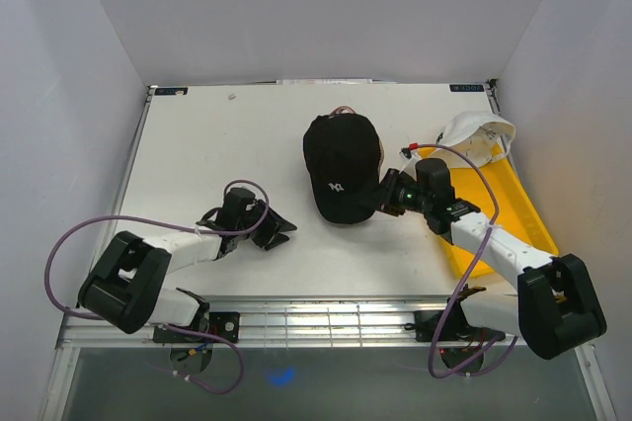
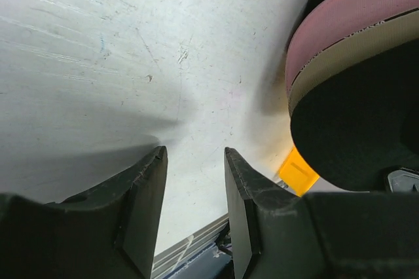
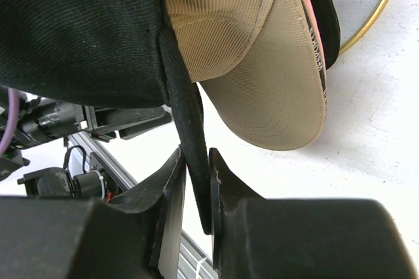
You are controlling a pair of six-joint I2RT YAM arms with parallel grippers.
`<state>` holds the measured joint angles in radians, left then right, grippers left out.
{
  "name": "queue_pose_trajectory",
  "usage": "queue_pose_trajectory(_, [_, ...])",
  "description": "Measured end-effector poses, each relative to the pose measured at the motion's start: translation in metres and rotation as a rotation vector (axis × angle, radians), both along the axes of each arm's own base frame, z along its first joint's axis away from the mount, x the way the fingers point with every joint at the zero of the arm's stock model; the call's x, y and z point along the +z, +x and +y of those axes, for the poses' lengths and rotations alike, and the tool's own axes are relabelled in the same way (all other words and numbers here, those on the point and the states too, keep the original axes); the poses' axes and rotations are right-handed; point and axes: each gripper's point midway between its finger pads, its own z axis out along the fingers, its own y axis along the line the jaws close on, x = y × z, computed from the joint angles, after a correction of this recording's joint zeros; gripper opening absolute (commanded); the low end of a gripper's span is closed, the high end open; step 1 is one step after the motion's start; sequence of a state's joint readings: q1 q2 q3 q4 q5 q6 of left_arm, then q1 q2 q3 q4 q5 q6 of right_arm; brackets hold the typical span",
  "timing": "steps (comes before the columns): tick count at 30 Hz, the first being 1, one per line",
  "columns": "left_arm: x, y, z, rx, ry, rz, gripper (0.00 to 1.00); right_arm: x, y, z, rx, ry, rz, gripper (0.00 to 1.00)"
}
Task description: Stack the hats
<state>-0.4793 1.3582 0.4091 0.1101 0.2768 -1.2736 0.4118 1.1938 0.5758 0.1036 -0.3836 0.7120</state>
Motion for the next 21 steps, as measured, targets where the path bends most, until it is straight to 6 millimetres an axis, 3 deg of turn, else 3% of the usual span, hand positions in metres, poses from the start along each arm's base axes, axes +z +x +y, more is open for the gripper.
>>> queue_pose_trajectory(8, [0.023, 0.010, -0.001, 0.003, 0.005, -0.056, 0.50, -0.004, 0.002, 0.000, 0.010, -0.016, -0.001, 0.17])
queue_pose_trajectory(10, [0.028, 0.012, -0.001, 0.004, 0.003, -0.067, 0.50, -0.006, 0.002, 0.000, 0.011, -0.020, 0.001, 0.25])
queue_pose_trajectory(18, [0.027, 0.010, 0.001, 0.005, 0.012, -0.060, 0.49, -0.013, 0.002, -0.004, 0.008, -0.050, 0.014, 0.34])
queue_pose_trajectory(21, [0.027, 0.009, 0.001, 0.005, 0.012, -0.060, 0.49, -0.016, 0.000, -0.007, -0.001, -0.066, 0.023, 0.43])
